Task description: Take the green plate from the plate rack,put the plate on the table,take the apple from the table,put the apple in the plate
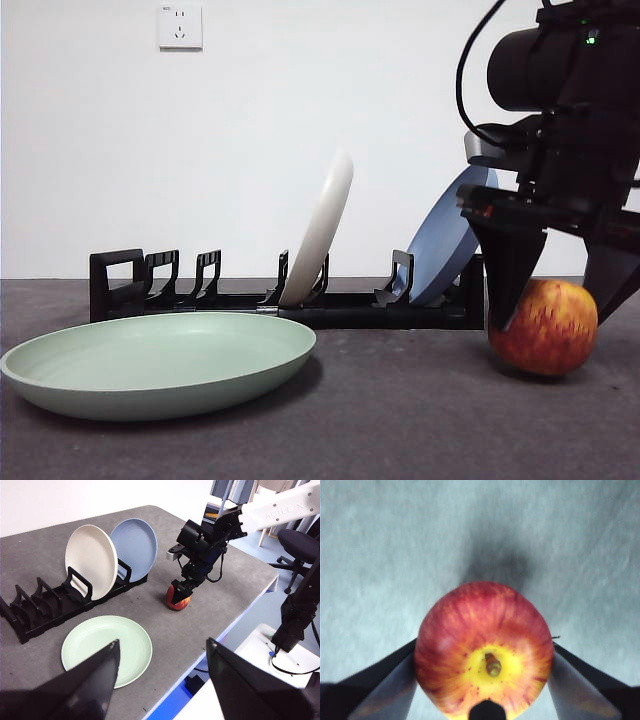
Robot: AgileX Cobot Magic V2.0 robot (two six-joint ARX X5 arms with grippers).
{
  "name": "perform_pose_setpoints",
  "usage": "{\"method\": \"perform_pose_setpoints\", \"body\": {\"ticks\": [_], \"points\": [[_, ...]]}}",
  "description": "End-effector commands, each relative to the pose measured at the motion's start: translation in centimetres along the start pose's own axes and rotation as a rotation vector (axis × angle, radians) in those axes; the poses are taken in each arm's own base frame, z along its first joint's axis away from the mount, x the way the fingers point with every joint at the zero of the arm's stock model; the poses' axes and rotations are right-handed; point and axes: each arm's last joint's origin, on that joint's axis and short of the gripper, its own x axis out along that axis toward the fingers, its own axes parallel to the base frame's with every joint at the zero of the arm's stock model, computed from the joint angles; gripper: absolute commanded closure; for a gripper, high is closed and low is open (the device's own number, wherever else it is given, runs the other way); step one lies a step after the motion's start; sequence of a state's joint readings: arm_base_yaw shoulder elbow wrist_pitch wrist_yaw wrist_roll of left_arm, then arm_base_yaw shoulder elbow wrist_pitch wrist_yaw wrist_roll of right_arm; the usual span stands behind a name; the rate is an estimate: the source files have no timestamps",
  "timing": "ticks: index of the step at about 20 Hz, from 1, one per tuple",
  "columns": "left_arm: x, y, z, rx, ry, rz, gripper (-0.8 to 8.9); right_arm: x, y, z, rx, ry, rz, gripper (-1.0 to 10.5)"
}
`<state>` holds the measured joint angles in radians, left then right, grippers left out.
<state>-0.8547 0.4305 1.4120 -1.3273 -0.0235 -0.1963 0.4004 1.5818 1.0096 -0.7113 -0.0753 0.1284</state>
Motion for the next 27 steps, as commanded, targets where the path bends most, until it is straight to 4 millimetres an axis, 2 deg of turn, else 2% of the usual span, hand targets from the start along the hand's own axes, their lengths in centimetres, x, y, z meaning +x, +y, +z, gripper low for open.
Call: {"method": "perform_pose_setpoints", "body": {"ticks": [1, 5, 9, 13, 16, 18, 20, 27], "points": [[0.0, 0.1, -0.2, -0.008, -0.001, -0.005, 5.23, -1.3, 0.8, 1.0, -0.005, -0.005, 0.036, 9.6], [0.0, 0.1, -0.1, -0.007, 0.000, -0.008, 5.24, -5.1, 3.5, 3.2, -0.072, -0.050, 0.189, 9.6], [0.0, 0.1, -0.1, -0.007, 0.000, -0.008, 5.26, -9.7, 8.4, 5.0, -0.197, -0.194, 0.306, 9.6], [0.0, 0.1, -0.1, -0.010, 0.000, -0.008, 5.26, -13.4, 14.2, 4.9, -0.332, -0.363, 0.368, 9.6], [0.0, 0.1, -0.1, -0.010, 0.000, -0.008, 5.26, -14.8, 17.9, 4.0, -0.406, -0.478, 0.354, 9.6], [0.0, 0.1, -0.1, -0.012, 0.000, -0.011, 5.26, -14.5, 19.7, 3.6, -0.439, -0.499, 0.360, 9.6], [0.0, 0.1, -0.2, -0.017, 0.001, -0.016, 5.26, -13.2, 20.9, 3.7, -0.457, -0.472, 0.348, 9.6], [0.0, 0.1, -0.1, -0.034, 0.003, -0.023, 5.26, -5.2, 23.5, 5.3, -0.474, -0.298, 0.269, 9.6]]}}
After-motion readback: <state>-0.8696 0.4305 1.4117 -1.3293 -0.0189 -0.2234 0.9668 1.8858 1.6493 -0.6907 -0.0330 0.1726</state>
